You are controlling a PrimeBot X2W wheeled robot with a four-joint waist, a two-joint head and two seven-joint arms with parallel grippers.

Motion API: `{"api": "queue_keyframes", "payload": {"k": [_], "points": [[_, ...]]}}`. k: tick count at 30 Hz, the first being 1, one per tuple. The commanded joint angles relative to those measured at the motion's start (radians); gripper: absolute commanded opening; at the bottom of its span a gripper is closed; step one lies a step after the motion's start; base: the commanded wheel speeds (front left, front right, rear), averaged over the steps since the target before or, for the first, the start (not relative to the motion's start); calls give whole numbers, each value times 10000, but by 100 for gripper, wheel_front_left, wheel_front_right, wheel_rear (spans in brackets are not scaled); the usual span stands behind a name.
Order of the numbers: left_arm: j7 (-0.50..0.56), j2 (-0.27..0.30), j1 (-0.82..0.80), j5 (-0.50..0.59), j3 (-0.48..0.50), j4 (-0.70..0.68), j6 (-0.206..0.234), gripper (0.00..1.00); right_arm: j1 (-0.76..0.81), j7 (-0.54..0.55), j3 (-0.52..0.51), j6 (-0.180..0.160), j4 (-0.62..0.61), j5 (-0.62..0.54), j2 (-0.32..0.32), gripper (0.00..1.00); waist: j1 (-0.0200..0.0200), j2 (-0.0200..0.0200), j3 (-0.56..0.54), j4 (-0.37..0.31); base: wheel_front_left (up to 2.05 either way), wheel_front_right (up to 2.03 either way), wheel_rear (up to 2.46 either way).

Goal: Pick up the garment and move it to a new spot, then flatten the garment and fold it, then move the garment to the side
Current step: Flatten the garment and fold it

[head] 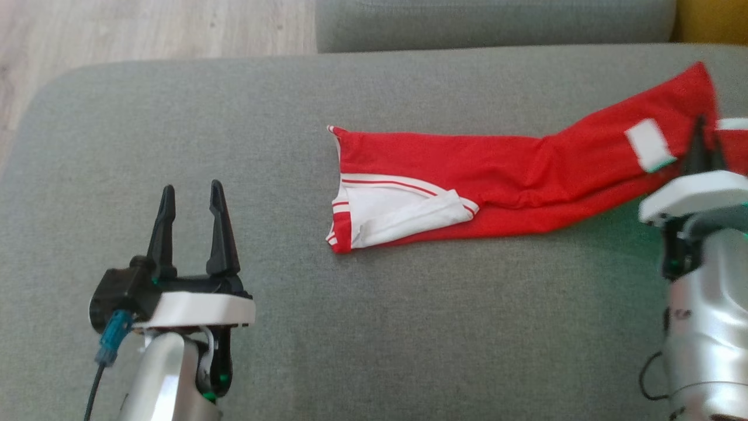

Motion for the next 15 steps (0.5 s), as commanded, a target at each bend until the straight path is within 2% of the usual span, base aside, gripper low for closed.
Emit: {"api": "queue_keyframes", "payload": {"k": [1, 3, 9, 15], "points": [[-53, 89, -175, -104, 243, -296, -1, 100, -169, 19, 446, -7, -408, 128, 94, 0, 1, 0, -109, 68, 0, 0, 0], [-53, 89, -152, -99, 251, -312, -7, 100, -140, 150, 1120, -7, -573, 461, 149, 0, 1, 0, -213, 136, 0, 0, 0], [-53, 89, -137, -79, 159, -336, -24, 100, -41, 269, 4042, -7, -663, 2742, 168, 0, 1, 0, -366, 448, 0, 0, 0], [-53, 89, -163, -79, 26, -363, -8, 100, -16, -26, 5937, -7, -481, 4078, 170, 0, 1, 0, -336, 808, 0, 0, 0]]}}
